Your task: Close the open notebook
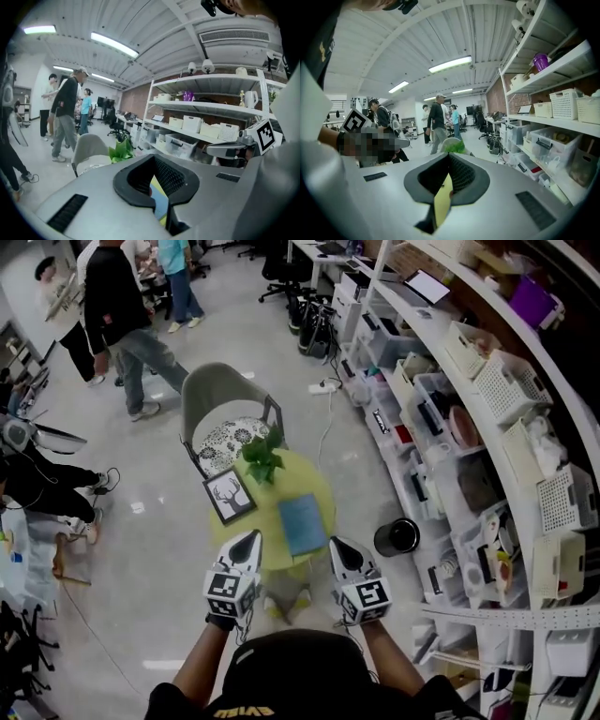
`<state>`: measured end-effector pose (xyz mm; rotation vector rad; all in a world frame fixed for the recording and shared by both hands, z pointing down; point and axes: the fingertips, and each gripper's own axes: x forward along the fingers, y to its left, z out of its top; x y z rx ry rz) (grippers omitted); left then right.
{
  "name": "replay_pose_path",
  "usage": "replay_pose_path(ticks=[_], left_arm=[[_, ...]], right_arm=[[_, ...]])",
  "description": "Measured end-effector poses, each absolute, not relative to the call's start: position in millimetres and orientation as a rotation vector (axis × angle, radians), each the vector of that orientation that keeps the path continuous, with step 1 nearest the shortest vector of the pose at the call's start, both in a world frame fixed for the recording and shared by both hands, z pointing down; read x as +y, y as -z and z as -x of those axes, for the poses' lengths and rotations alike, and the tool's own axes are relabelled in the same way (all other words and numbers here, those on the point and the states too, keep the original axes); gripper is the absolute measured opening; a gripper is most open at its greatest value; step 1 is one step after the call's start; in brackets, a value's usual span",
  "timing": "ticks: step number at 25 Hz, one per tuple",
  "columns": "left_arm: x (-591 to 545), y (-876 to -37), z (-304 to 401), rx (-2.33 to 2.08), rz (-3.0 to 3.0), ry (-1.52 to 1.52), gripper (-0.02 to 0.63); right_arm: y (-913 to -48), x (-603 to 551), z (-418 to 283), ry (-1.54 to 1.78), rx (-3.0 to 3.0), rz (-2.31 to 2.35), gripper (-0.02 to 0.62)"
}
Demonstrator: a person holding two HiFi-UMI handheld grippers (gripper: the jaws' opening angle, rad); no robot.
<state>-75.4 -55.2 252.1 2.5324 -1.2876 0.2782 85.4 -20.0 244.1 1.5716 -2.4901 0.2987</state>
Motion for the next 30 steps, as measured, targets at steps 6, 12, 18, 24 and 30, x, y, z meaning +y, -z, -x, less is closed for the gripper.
replay_pose_path(ticks=[6, 12, 18, 24, 30], left_arm=[[-50, -226, 78, -1.316, -2.549, -0.204, 0.017], [-58, -213, 80, -1.366, -2.593, -0.193, 0.017], [-70, -200, 88, -1.379, -2.595, -0.140, 0.017], [-80, -184, 90, -1.418, -2.624, -0.146, 0.017], [-85, -183, 96, -1.432, -2.632, -0.168, 0.017]], right_arm=[[-211, -23, -89, -0.182, -2.515, -1.578, 0.000], [-195, -31, -91, -0.140, -2.524, -1.593, 0.000], [-190, -43, -91, -0.153, -2.520, -1.617, 0.000], [-176, -62, -79, -0.123, -2.550, -1.602, 0.000], [-176, -71, -62, -0.125, -2.567, -1.565, 0.000]])
